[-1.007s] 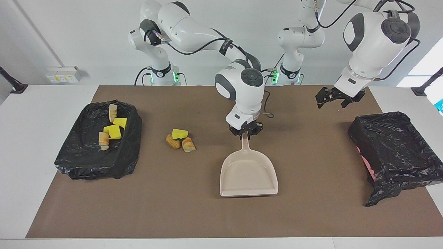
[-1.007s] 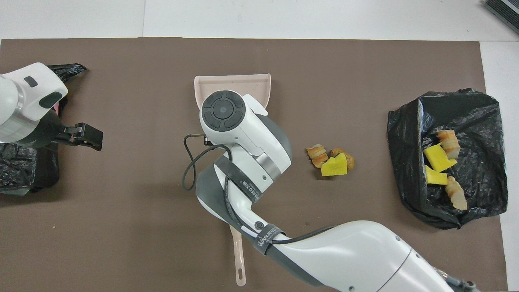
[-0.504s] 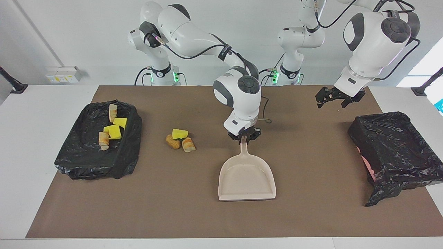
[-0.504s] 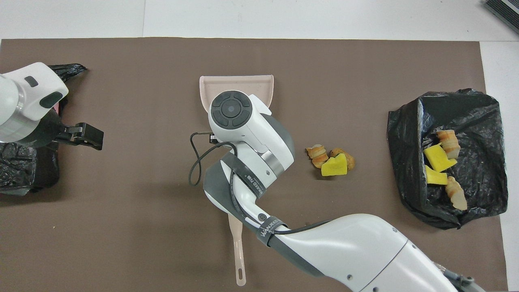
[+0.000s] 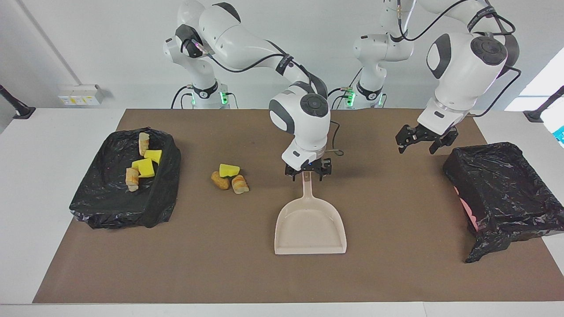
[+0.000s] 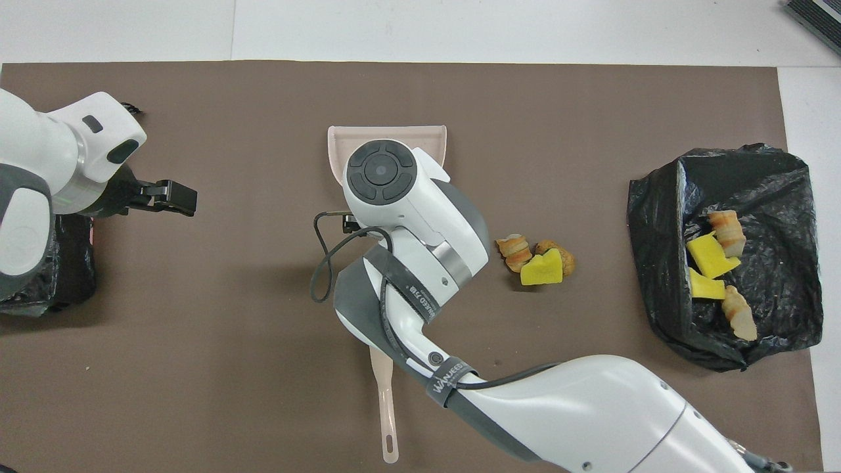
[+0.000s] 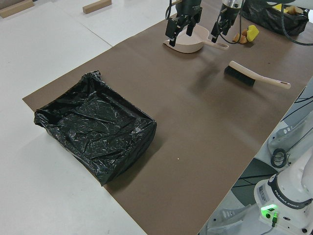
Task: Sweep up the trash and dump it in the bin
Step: 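Grasp the dustpan with the left gripper while the right gripper grasps the brush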
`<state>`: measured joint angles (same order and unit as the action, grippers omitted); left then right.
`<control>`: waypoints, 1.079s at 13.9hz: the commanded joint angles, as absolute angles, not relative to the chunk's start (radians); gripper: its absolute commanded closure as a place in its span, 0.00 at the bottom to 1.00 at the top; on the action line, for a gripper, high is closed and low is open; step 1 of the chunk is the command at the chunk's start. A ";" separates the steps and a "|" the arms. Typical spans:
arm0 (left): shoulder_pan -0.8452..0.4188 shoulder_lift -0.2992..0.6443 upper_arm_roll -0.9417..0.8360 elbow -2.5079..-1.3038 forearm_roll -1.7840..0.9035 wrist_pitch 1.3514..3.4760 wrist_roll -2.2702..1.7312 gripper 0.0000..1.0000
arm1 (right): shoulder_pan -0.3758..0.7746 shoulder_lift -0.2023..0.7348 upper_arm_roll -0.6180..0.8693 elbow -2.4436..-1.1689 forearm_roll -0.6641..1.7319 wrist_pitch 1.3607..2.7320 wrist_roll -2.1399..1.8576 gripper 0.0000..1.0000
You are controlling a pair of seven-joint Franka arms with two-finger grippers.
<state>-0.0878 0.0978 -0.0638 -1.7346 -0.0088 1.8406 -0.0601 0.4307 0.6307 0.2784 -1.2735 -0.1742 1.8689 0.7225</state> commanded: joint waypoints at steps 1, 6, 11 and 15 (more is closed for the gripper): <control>-0.100 0.156 -0.061 -1.735 -0.017 1.913 -0.052 0.00 | 0.417 0.511 0.290 -1.362 -0.163 1.815 0.666 0.00; -0.230 0.270 -0.063 -1.738 -0.023 2.051 -0.147 0.00 | 0.445 0.232 0.291 -1.630 -0.075 1.697 0.663 0.00; -0.391 0.314 -0.061 -1.724 -0.060 2.103 -0.368 0.00 | 0.495 0.005 0.291 -2.041 0.150 1.944 0.655 0.00; -0.492 0.325 -0.063 -1.721 -0.110 2.109 -0.517 0.00 | 0.580 -0.028 0.291 -2.221 0.212 2.097 0.684 0.00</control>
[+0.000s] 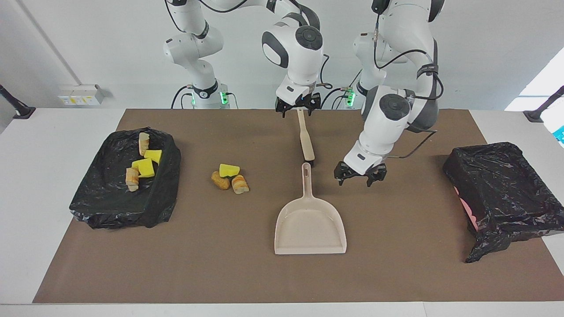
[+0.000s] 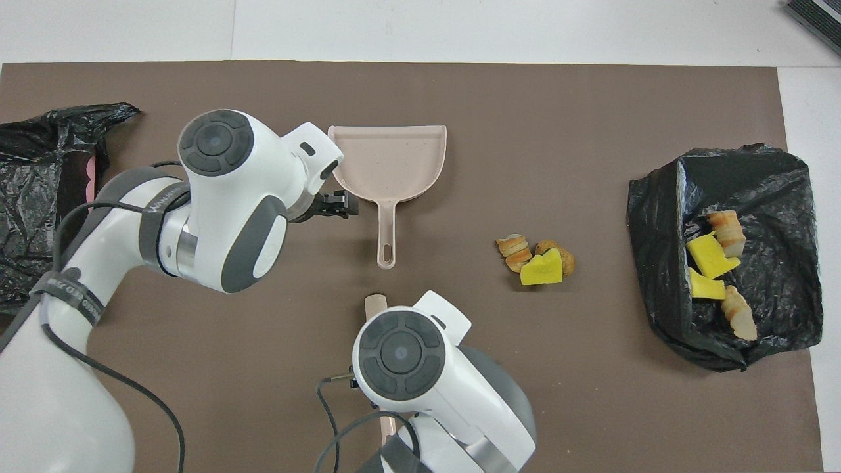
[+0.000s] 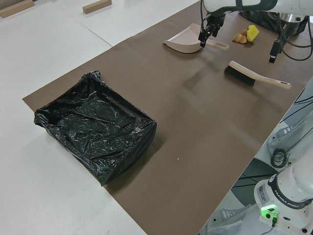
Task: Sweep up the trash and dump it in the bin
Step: 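Grasp the dustpan with the left gripper while the right gripper grasps the brush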
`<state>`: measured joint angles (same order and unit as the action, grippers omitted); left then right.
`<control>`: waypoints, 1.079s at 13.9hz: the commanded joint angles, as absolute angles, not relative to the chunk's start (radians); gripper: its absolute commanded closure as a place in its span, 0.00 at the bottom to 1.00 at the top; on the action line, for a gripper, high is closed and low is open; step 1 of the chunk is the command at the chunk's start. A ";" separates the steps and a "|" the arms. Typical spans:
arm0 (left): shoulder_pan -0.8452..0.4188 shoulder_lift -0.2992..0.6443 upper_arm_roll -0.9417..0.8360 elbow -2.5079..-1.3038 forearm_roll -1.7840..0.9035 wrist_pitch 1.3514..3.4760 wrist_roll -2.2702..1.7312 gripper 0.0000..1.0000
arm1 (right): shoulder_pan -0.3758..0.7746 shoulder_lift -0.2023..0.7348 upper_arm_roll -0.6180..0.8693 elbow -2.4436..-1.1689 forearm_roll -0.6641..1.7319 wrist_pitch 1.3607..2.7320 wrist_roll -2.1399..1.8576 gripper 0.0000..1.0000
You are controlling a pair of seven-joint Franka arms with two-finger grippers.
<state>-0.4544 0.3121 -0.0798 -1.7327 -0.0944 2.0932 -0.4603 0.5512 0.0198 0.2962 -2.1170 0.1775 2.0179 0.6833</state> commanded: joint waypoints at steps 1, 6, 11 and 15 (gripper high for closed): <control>-0.511 0.328 -0.063 -1.717 -0.109 2.115 -0.538 0.00 | 0.603 -0.026 0.291 -2.252 0.213 2.133 0.687 0.00; -0.554 0.388 -0.061 -1.710 -0.097 2.155 -0.566 0.00 | 0.656 -0.002 0.291 -2.293 0.224 2.215 0.699 0.00; -0.568 0.419 -0.060 -1.701 -0.054 2.158 -0.565 0.60 | 0.681 0.035 0.290 -2.295 0.224 2.275 0.718 0.06; -0.552 0.428 -0.057 -1.660 -0.052 2.151 -0.563 1.00 | 0.680 0.038 0.290 -2.292 0.222 2.278 0.719 0.97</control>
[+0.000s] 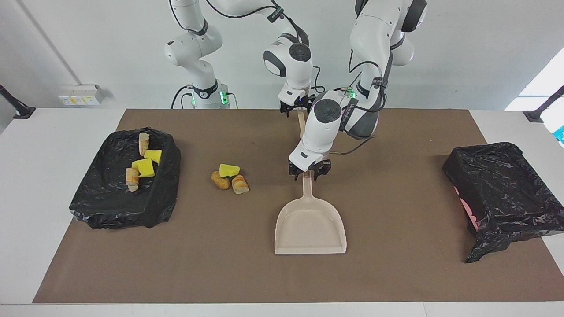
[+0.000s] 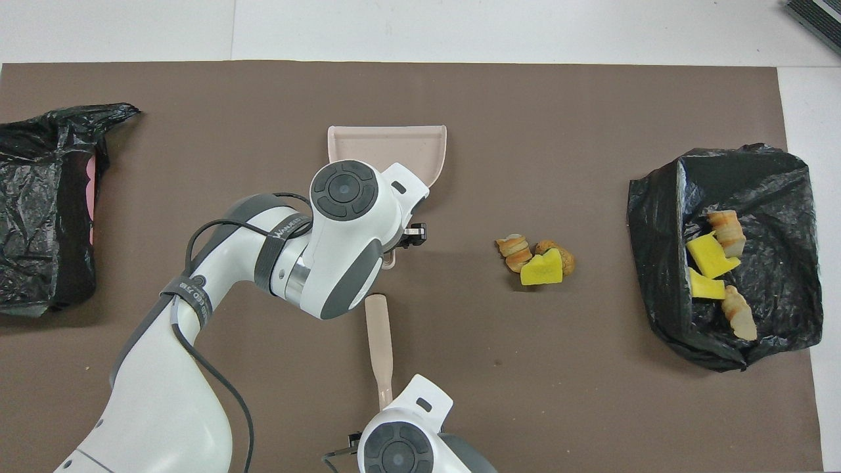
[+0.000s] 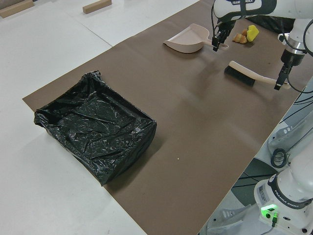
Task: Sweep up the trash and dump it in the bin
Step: 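Grasp the dustpan with the left gripper while the right gripper grasps the brush, then sweep the trash pile into the dustpan with the right gripper's brush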
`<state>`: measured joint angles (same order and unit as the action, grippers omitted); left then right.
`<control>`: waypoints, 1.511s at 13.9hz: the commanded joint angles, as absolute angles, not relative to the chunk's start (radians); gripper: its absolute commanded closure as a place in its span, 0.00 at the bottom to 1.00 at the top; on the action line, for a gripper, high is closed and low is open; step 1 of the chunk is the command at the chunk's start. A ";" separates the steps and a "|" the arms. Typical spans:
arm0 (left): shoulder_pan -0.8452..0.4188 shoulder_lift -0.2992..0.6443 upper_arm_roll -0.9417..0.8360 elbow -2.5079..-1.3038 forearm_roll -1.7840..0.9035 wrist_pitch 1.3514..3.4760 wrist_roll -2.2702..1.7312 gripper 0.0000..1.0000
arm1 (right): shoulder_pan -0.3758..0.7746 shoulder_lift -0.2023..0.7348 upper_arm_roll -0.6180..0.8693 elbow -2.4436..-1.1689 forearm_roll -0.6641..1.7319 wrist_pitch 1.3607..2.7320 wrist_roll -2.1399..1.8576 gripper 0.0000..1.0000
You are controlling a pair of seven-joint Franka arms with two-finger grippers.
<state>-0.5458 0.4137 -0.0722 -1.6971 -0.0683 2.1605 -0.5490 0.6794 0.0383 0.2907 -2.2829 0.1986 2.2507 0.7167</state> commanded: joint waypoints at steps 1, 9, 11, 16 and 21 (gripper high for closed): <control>-0.549 0.426 -0.052 -1.652 -0.049 2.151 -0.561 1.00 | 0.680 0.038 0.290 -2.290 0.222 2.278 0.719 1.00; -0.346 0.373 -0.048 -1.624 -0.049 2.033 0.087 1.00 | 0.672 0.026 0.278 -2.276 0.189 2.218 0.762 1.00; -0.295 0.370 -0.048 -1.629 -0.049 2.000 0.391 1.00 | 0.626 -0.026 0.278 -2.272 0.172 2.165 0.761 1.00; -0.219 0.359 -0.043 -1.643 -0.026 1.933 0.943 1.00 | 0.471 -0.179 0.278 -2.272 0.068 1.994 0.713 1.00; -0.244 0.292 -0.043 -1.762 0.023 1.925 1.181 1.00 | 0.261 -0.193 0.279 -2.261 -0.086 1.956 0.562 1.00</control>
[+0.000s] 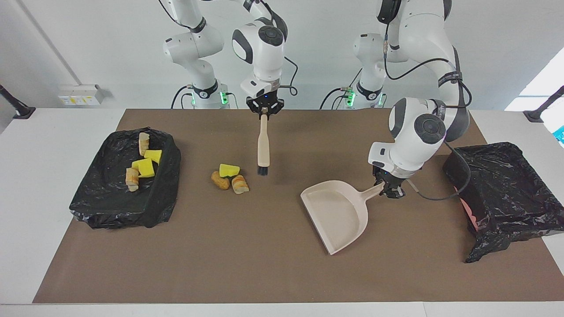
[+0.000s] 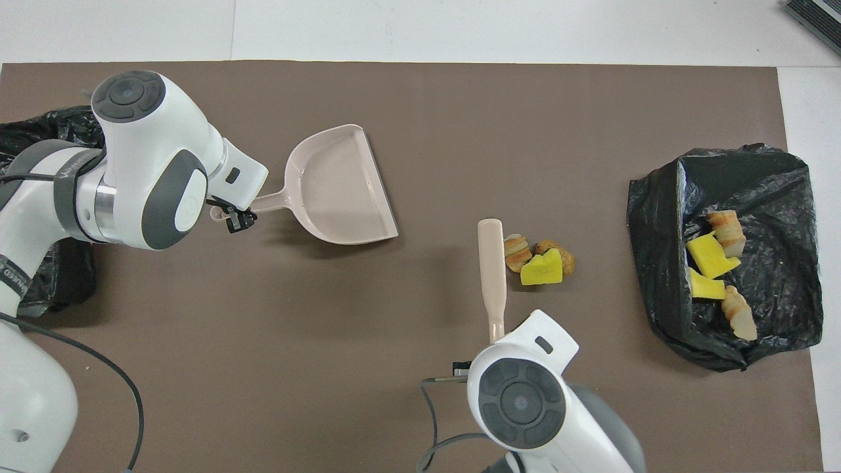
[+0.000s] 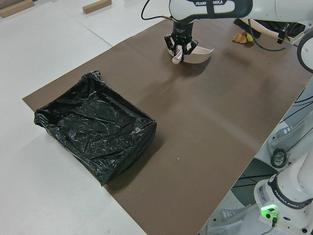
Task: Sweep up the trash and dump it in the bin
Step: 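Sweep the trash pile into the dustpan with the right gripper's brush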
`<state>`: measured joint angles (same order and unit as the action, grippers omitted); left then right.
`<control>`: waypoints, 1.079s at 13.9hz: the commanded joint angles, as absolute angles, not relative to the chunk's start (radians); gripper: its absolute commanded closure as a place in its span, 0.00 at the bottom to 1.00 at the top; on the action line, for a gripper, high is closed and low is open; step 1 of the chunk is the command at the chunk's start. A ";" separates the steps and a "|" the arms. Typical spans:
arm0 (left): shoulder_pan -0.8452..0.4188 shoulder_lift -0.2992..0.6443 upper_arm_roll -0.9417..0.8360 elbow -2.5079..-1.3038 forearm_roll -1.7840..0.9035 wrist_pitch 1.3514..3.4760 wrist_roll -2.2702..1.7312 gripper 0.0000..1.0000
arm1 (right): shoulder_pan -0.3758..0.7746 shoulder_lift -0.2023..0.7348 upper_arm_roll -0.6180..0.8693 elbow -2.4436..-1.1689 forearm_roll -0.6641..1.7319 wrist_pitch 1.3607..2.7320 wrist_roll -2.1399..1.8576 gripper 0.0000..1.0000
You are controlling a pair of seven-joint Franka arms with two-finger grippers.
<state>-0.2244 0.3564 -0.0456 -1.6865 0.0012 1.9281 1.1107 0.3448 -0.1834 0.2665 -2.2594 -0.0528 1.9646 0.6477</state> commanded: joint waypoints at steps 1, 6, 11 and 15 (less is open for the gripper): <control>-0.279 0.272 -0.043 -1.791 0.023 1.922 1.186 1.00 | 0.232 -0.187 0.278 -2.263 -0.090 1.957 0.517 1.00; -0.461 0.195 -0.043 -1.901 0.126 1.950 0.982 1.00 | 0.016 -0.167 0.279 -2.281 -0.163 1.950 0.237 1.00; -0.506 0.190 -0.043 -1.914 0.140 1.953 0.858 1.00 | -0.034 -0.069 0.281 -2.283 -0.164 2.000 0.205 1.00; -0.505 0.186 -0.044 -1.922 0.138 1.950 0.854 1.00 | 0.000 0.007 0.287 -2.272 -0.163 2.025 0.230 1.00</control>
